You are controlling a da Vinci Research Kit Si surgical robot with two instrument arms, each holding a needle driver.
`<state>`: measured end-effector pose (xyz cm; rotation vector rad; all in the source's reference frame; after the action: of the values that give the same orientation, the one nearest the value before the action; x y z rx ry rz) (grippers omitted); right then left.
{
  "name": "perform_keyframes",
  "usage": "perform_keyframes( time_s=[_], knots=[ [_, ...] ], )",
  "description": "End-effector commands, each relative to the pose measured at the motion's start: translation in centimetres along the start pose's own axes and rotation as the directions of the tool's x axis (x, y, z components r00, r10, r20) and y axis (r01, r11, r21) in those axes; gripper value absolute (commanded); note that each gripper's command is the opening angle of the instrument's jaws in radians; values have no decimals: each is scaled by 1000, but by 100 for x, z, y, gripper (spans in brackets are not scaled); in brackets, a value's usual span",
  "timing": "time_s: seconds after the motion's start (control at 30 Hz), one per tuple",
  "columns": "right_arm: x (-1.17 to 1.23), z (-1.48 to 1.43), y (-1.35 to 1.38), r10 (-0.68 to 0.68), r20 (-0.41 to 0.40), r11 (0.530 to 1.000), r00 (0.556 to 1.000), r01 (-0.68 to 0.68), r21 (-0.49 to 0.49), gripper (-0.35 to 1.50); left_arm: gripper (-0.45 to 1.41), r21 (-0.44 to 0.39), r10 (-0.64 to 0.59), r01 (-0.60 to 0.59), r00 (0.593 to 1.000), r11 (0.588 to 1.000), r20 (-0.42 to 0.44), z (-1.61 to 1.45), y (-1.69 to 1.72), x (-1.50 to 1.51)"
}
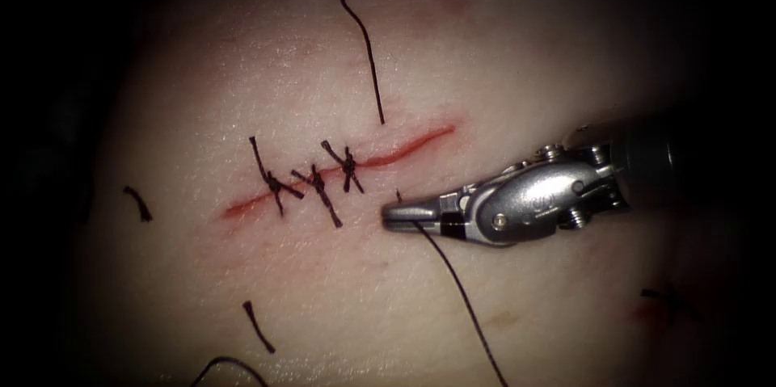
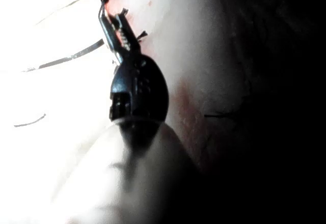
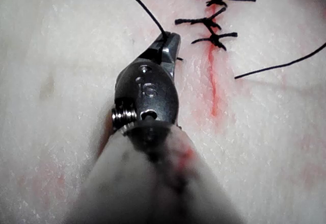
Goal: Wound Closure
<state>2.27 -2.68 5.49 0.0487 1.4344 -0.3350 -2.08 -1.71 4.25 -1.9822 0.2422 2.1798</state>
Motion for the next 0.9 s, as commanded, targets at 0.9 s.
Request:
perform_keyframes(
  time_s=[0.9],
  knots=[
    [37, -2, -83, 82, -8, 969, 997, -78, 236, -35, -45, 2, -6, 6, 1000, 1000, -1, 3, 4, -8]
  ],
)
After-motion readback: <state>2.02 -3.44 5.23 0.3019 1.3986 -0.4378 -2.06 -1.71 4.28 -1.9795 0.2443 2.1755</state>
